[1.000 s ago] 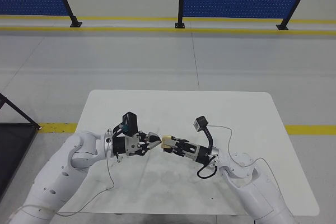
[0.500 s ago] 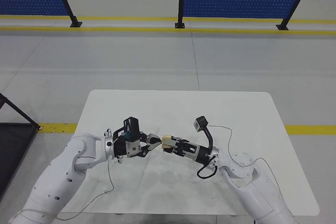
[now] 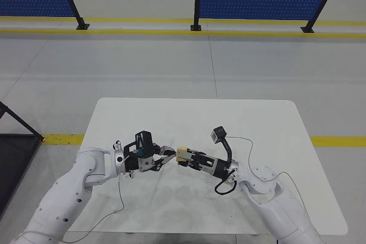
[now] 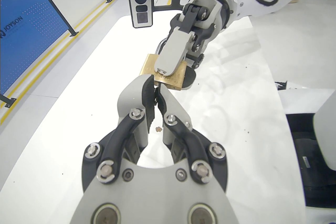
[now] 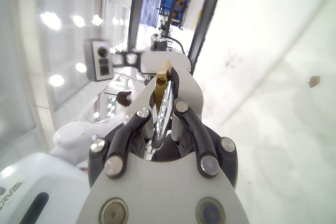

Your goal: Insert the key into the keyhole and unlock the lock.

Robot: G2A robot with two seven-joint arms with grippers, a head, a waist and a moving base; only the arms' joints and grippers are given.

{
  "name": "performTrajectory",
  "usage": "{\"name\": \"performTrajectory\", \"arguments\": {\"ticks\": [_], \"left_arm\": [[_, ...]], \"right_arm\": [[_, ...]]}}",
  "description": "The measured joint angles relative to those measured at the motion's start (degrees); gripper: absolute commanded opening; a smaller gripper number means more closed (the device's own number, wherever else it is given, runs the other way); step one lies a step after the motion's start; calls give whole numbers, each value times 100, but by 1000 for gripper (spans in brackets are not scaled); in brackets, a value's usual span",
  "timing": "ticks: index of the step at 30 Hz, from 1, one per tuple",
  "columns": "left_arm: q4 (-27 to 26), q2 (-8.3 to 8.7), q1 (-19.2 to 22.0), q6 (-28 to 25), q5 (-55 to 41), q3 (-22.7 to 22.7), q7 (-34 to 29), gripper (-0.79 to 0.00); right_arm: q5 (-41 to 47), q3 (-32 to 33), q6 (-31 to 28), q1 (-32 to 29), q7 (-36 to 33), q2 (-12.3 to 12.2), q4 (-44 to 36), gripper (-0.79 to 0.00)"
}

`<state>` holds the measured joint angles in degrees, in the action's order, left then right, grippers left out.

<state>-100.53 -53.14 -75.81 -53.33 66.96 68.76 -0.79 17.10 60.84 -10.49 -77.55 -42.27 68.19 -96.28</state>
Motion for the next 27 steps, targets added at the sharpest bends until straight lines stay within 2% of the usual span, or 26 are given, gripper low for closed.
{"name": "performTrajectory", "arguments": {"ticks": [5, 6, 7, 14, 23, 27], "left_arm": [[29, -4, -17, -14, 108, -12, 97, -785], [44, -4, -19, -43, 99, -19, 95, -686], [69, -4, -17, -80, 63, -25, 77, 0], [44, 24, -128, -51, -183, 194, 101, 0], [-128, 173, -769, -50, -404, 1195, 234, 0], [-50, 215, -1059, -204, -837, 1591, 417, 0]], "right_arm": [[0, 0, 0, 0, 0, 0, 0, -785], [0, 0, 0, 0, 0, 0, 0, -785], [0, 0, 0, 0, 0, 0, 0, -785], [0, 0, -1, 0, 0, 0, 0, -785], [0, 0, 0, 0, 0, 0, 0, -785], [0, 0, 0, 0, 0, 0, 0, -785]]}}
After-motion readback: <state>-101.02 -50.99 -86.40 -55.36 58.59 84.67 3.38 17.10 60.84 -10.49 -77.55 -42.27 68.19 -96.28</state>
